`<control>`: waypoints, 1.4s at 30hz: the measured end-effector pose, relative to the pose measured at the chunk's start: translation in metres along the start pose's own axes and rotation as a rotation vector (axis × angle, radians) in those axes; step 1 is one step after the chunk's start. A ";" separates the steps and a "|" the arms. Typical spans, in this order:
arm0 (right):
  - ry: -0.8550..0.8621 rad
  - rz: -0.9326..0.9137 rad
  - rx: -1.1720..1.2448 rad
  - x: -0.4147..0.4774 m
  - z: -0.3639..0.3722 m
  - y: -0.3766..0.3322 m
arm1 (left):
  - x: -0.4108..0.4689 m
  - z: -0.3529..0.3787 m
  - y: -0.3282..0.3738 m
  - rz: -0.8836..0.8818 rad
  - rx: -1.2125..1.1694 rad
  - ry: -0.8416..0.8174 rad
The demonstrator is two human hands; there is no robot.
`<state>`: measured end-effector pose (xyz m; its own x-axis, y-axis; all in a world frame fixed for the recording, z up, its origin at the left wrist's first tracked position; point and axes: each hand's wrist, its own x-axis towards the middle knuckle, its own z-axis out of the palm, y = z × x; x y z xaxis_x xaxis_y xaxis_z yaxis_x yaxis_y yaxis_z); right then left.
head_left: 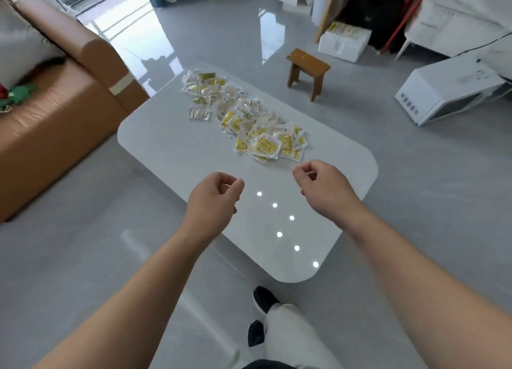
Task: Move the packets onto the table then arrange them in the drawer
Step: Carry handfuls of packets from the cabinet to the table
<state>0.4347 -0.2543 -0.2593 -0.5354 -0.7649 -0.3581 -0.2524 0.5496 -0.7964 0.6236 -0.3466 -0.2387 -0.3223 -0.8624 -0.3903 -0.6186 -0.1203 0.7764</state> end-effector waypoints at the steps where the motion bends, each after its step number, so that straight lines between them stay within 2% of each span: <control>1: 0.010 -0.057 -0.083 -0.013 -0.011 -0.004 | -0.015 -0.004 0.007 0.049 0.066 0.025; 5: -0.014 -0.342 -0.569 -0.039 -0.054 -0.009 | -0.058 -0.005 0.034 0.226 0.583 0.038; 7: -0.040 -0.473 -0.847 -0.038 -0.080 -0.004 | -0.069 0.008 0.045 0.245 0.850 0.064; 10: -0.090 -0.558 -1.030 -0.025 -0.128 0.012 | -0.076 0.041 0.064 0.213 1.036 0.126; 17: -0.204 -0.696 -1.178 0.018 -0.252 0.050 | -0.083 0.161 0.157 0.159 1.039 0.244; 25: -0.274 -0.853 -1.218 0.093 -0.359 0.039 | -0.056 0.246 0.247 0.028 1.017 0.321; 32: -0.297 -0.923 -1.290 0.234 -0.410 0.030 | 0.060 0.301 0.298 -0.021 0.916 0.382; 37: -0.363 -0.905 -1.341 0.342 -0.448 0.000 | 0.163 0.329 0.349 -0.127 0.830 0.260; 42: -0.383 -0.925 -1.340 0.432 -0.470 -0.033 | 0.245 0.332 0.408 -0.140 0.816 0.213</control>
<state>-0.1674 -0.4448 -0.1586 0.3406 -0.8947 -0.2889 -0.9215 -0.3786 0.0862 0.0545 -0.4437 -0.1812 -0.1136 -0.9498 -0.2916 -0.9913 0.0889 0.0968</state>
